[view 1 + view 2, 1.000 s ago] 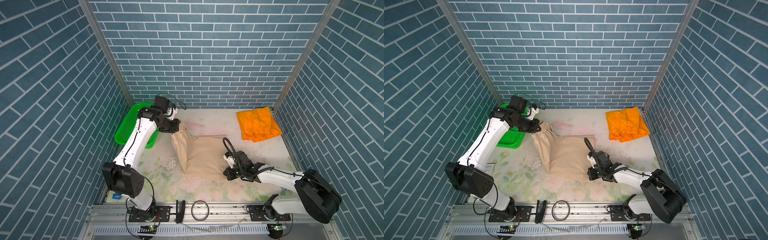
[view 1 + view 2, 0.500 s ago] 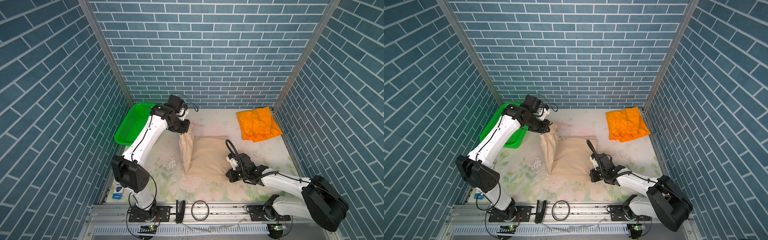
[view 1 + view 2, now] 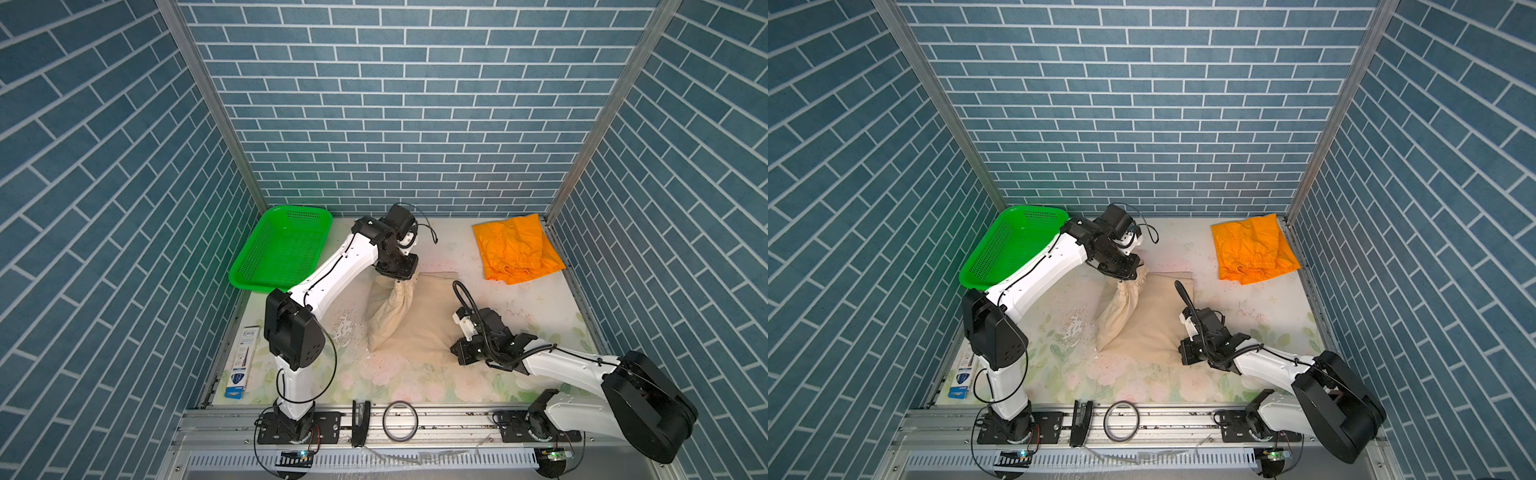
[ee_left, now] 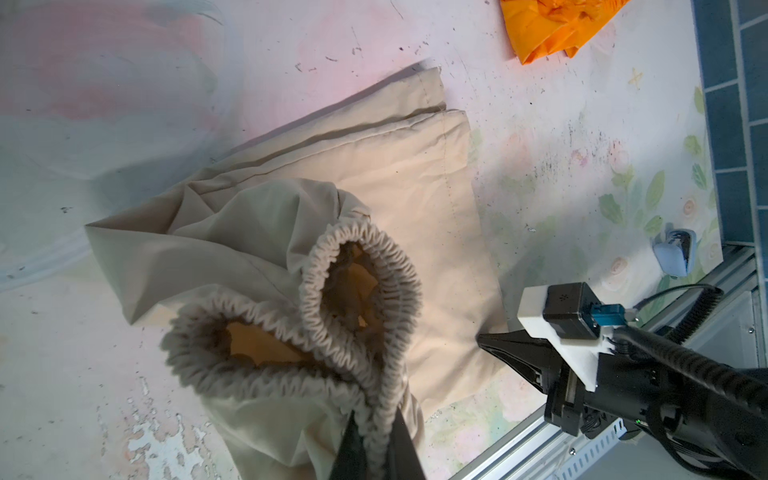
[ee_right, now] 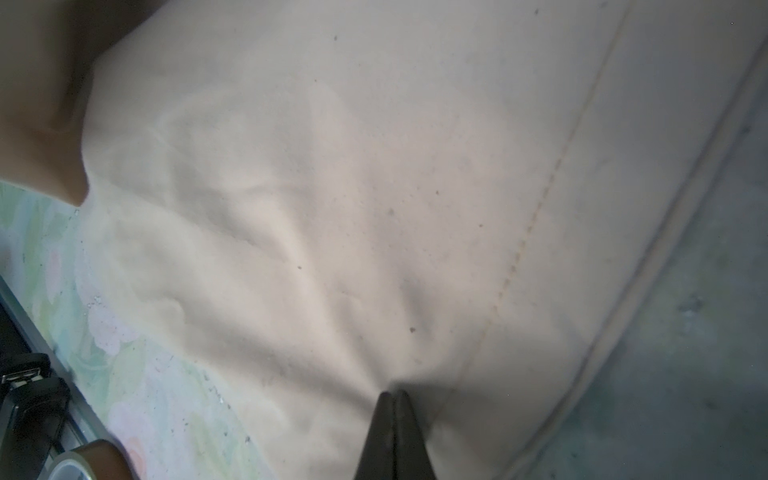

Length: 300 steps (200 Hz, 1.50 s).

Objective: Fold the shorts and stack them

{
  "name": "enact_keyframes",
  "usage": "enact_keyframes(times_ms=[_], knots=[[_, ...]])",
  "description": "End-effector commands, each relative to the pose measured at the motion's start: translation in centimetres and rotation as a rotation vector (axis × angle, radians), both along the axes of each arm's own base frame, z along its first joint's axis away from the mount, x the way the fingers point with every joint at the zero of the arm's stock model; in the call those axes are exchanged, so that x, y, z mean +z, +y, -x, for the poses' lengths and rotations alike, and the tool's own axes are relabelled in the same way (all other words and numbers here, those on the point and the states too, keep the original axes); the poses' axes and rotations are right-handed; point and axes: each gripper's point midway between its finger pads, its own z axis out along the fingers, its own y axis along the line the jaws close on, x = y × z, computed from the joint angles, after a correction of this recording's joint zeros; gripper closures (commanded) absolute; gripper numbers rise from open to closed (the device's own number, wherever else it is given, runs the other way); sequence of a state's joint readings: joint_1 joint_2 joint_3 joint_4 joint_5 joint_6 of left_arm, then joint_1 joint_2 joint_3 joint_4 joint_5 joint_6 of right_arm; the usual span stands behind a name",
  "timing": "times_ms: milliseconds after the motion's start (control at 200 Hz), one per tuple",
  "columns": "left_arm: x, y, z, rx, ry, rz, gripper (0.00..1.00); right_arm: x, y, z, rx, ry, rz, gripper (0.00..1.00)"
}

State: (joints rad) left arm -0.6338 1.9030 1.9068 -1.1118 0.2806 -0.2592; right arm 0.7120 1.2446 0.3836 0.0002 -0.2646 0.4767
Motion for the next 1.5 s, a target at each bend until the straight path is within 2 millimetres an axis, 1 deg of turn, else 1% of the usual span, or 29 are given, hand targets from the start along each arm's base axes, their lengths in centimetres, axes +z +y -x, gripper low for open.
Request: enact_keyframes(times_ms=[0, 155, 240, 375, 435, 600, 715, 795, 810, 895, 960, 1020, 1065, 1085, 1100, 1165, 1200, 1235, 1275, 1330, 1370, 1415, 1475, 1495], knots=[[0.7, -3.0, 0.3, -0.020, -0.001, 0.081, 1.00, -0.9, -0.2, 0.6, -0.034, 0.049, -0.015, 1.00], [0.5, -5.8, 1.0, -0.064, 0.008, 0.139, 1.00, -1.3, -0.1, 0.6, -0.040, 0.055, -0.027, 1.00], [0.1, -6.8, 1.4, -0.085, 0.018, 0.151, 1.00, -1.5, 0.0, 0.7, -0.042, 0.063, -0.036, 1.00], [-1.6, -7.6, 2.1, -0.106, 0.048, 0.140, 1.00, -1.6, 0.0, 0.8, -0.045, 0.063, -0.038, 1.00], [-2.7, -7.9, 2.3, -0.112, 0.062, 0.135, 1.00, -1.6, 0.0, 0.7, -0.046, 0.063, -0.039, 1.00], [-4.9, -9.2, 2.0, -0.132, 0.050, 0.143, 1.00, -1.5, 0.3, 0.8, -0.042, 0.074, -0.052, 1.00], [-5.9, -10.6, 2.4, -0.154, 0.068, 0.171, 1.00, -1.4, 0.6, 0.4, -0.064, 0.073, -0.070, 1.00], [-6.8, -11.1, 2.9, -0.170, 0.081, 0.159, 1.00, -1.0, 0.4, 0.3, -0.081, 0.073, -0.070, 0.99], [-6.9, -11.2, 3.0, -0.172, 0.084, 0.157, 0.97, -0.9, 0.4, 0.3, -0.086, 0.072, -0.068, 0.97], [-7.6, -11.4, 3.5, -0.198, 0.088, 0.146, 0.71, 0.1, -0.3, 0.1, -0.123, 0.058, -0.060, 0.90], [-7.5, -11.4, 3.6, -0.205, 0.088, 0.145, 0.60, 1.4, -1.0, 0.1, -0.156, 0.035, -0.051, 0.86], [-6.6, -11.3, 3.5, -0.212, 0.070, 0.144, 0.52, 2.7, -2.1, 0.3, -0.182, 0.015, -0.033, 0.82], [-5.4, -11.3, 3.4, -0.219, 0.048, 0.151, 0.47, 3.7, -2.9, 0.5, -0.200, -0.007, -0.024, 0.77], [-4.8, -11.2, 3.2, -0.222, 0.035, 0.155, 0.41, 4.2, -3.2, 0.5, -0.207, -0.019, -0.021, 0.75], [-4.3, -11.2, 3.1, -0.221, 0.023, 0.156, 0.39, 4.7, -3.4, 0.6, -0.211, -0.030, -0.022, 0.74], [-1.8, -10.5, 2.6, -0.217, -0.043, 0.151, 0.36, 6.1, -4.3, 0.8, -0.216, -0.068, -0.013, 0.71], [-0.5, -9.7, 2.2, -0.201, -0.084, 0.138, 0.33, 6.8, -4.7, 0.9, -0.213, -0.087, -0.006, 0.70], [0.6, -8.5, 1.7, -0.174, -0.119, 0.121, 0.29, 7.7, -5.1, 0.7, -0.217, -0.116, 0.007, 0.69], [1.8, -6.8, 1.0, -0.136, -0.150, 0.108, 0.22, 8.6, -5.1, 0.6, -0.200, -0.137, 0.013, 0.67], [2.8, -4.3, 0.2, -0.082, -0.172, 0.104, 0.20, 10.0, -4.4, 0.3, -0.161, -0.164, 0.000, 0.64], [2.8, -2.3, -0.4, -0.040, -0.177, 0.098, 0.18, 11.0, -3.8, -0.4, -0.143, -0.195, -0.008, 0.62], [2.3, -0.3, -0.9, 0.001, -0.177, 0.096, 0.18, 12.0, -2.2, -0.8, -0.085, -0.202, -0.051, 0.60], [1.2, 1.9, -1.3, 0.044, -0.168, 0.101, 0.19, 13.0, -0.4, -1.9, -0.036, -0.226, -0.074, 0.59], [0.7, 2.4, -1.3, 0.054, -0.165, 0.104, 0.19, 13.1, 0.1, -2.4, -0.022, -0.223, -0.070, 0.59]])
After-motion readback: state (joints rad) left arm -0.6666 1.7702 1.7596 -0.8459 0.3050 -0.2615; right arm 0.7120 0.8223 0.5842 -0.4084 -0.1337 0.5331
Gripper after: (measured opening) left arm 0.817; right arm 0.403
